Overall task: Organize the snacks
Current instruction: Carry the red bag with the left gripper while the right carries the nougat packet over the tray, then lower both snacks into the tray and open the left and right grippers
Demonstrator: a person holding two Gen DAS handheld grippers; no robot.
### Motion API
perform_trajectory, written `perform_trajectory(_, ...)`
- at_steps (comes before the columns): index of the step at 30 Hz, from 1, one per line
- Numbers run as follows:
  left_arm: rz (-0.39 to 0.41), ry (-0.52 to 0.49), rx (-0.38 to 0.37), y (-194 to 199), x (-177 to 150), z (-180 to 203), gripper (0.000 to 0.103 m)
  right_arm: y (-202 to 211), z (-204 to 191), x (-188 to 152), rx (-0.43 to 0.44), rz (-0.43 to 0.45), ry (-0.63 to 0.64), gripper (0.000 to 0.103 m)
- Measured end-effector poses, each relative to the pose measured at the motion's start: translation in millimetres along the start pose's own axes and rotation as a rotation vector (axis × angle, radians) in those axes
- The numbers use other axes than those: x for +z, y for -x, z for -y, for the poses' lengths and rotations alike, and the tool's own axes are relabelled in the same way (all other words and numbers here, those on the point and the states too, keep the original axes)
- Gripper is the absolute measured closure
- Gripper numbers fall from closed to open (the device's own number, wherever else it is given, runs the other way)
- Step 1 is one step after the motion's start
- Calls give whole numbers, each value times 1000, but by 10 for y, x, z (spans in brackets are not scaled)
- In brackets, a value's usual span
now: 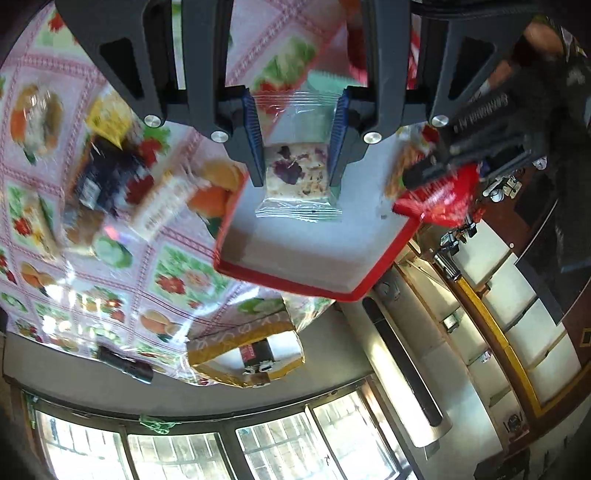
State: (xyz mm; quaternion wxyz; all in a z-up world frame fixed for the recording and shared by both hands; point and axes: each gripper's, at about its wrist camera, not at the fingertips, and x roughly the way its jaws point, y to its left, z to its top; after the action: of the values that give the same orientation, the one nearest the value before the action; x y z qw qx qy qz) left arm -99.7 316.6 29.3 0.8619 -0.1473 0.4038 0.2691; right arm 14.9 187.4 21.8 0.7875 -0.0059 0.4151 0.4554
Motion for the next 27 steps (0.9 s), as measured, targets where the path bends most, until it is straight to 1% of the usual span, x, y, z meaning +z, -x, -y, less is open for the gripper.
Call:
perform_trajectory(5,-24,-4,5,-135,62,39,53,-311,39,201,1,-16,-11,68)
perform_trajectory(8,-37,-3,7,-196,86,46,53,-439,85,236,0,-31,-19,68)
perform_trajectory(16,-68,-11,6,-334,98,88,53,-622,140,208,3,-73,-20,68)
perform_trajectory(27,-59,-30,37,-374,107,126,52,-691,189,199,7,-83,-32,67)
